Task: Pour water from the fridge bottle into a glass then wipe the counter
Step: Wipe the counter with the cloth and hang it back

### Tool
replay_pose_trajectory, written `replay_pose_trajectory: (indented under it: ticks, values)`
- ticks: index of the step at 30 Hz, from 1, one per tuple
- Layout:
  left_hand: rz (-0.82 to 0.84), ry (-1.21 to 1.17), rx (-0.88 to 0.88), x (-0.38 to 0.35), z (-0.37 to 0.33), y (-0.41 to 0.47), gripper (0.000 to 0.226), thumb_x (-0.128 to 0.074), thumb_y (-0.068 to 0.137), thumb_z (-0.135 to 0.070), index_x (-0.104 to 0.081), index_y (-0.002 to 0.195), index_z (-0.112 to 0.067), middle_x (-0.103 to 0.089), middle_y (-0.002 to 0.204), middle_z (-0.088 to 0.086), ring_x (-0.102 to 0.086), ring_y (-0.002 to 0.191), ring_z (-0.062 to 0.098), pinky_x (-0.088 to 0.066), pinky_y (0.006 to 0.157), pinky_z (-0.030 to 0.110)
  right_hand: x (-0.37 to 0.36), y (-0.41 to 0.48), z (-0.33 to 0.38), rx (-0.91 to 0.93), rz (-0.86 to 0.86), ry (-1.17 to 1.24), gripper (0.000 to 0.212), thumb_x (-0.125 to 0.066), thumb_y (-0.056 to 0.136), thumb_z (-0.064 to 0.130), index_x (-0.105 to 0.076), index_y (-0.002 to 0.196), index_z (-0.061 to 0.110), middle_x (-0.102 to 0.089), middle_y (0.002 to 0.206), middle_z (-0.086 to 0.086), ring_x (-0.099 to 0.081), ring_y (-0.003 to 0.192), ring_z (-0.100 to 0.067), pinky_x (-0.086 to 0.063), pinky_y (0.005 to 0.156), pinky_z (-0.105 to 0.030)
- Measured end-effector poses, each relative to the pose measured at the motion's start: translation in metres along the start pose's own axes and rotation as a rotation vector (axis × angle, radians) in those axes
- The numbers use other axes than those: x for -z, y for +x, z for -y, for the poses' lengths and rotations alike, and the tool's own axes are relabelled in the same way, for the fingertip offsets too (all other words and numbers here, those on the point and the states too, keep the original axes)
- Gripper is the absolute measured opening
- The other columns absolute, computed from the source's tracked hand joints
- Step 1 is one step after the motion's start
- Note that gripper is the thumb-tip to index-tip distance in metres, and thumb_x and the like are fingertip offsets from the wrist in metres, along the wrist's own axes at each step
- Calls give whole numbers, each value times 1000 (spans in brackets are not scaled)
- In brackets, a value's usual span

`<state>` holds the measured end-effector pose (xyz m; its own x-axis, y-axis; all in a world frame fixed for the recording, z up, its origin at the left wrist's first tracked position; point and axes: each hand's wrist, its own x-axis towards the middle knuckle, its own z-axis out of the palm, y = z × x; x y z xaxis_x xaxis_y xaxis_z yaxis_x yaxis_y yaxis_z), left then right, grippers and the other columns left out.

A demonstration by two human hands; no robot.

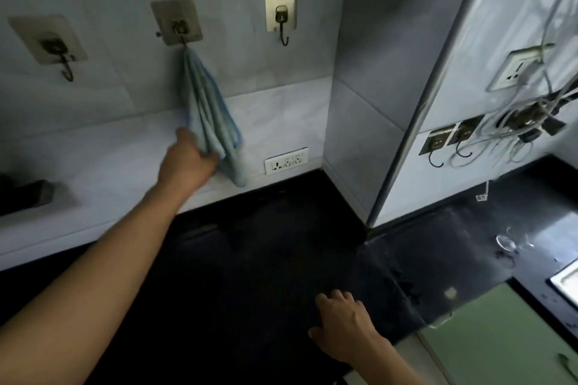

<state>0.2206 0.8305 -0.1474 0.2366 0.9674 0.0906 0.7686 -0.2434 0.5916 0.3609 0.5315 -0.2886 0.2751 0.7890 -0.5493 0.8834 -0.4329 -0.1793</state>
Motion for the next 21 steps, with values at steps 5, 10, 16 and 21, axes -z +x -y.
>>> replay_pose_trajectory:
  ticks: [5, 10, 16, 21]
  values:
    - [-170, -113, 79, 8, -48, 76, 53, -69, 92, -28, -55, 132, 3, -59, 137, 28, -57, 127, 41, -46, 101, 40, 25, 13, -26, 41, -23, 8, 56, -59, 91, 51, -45, 136, 20, -48, 136, -9, -44, 128, -31, -39, 105, -43]
    - [-297, -254, 97, 1, -57, 90, 35, -58, 92, -31, -67, 110, -3, -69, 118, 24, -64, 112, 40, -49, 96, 41, 43, 26, -54, 79, -70, 56, 53, -58, 89, 52, -48, 131, 21, -51, 132, -7, -47, 124, -29, -40, 102, -42]
    - [-611, -711, -299, 42, -112, 36, 24, -60, 90, -24, -67, 111, -13, -71, 111, 0, -67, 105, 9, -51, 97, 25, 68, 48, -64, 219, -185, 314, 44, -60, 89, 51, -53, 124, 27, -54, 113, 3, -56, 111, -19, -49, 93, -31]
    - [-363, -953, -314, 32, -130, -61, 15, -66, 88, -24, -71, 102, -23, -74, 98, -4, -64, 95, 16, -52, 85, 32, 98, 54, -33, 462, -129, 1131, 64, -73, 73, 58, -48, 131, 48, -58, 127, 7, -61, 111, -1, -52, 92, -23]
